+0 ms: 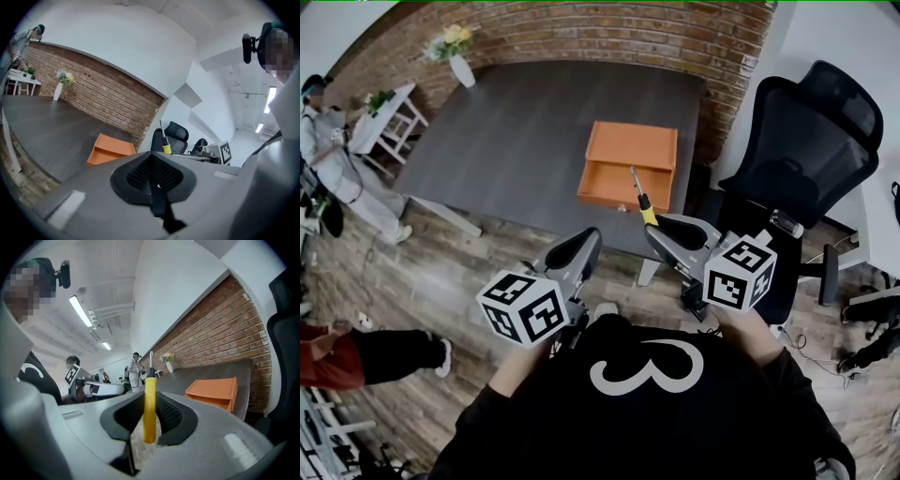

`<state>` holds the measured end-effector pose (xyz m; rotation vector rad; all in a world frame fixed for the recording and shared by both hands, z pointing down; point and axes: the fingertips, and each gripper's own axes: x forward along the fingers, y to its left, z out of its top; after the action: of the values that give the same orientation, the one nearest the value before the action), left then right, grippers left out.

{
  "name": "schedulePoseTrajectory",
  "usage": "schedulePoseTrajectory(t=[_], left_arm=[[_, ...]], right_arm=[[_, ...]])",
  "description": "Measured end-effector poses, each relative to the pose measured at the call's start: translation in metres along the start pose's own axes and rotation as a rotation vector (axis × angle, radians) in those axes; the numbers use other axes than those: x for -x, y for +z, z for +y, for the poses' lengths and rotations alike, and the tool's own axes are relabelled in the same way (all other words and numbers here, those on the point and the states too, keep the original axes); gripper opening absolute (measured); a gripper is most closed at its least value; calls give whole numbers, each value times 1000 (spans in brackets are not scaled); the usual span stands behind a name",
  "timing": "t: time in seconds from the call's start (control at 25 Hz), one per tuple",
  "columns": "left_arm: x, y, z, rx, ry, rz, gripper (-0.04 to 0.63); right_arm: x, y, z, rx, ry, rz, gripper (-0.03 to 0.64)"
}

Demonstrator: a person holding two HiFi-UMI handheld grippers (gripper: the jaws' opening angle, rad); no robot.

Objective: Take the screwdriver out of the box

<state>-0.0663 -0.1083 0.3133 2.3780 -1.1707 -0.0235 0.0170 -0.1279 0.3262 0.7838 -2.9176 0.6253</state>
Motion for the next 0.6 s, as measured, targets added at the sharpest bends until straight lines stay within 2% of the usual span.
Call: schedulePoseTrajectory(t=[0.6], left_arm=[[-22,-5,3,-1,-51,36,11]], right_arm=[[1,-4,-13,-4,-42,-6,77]])
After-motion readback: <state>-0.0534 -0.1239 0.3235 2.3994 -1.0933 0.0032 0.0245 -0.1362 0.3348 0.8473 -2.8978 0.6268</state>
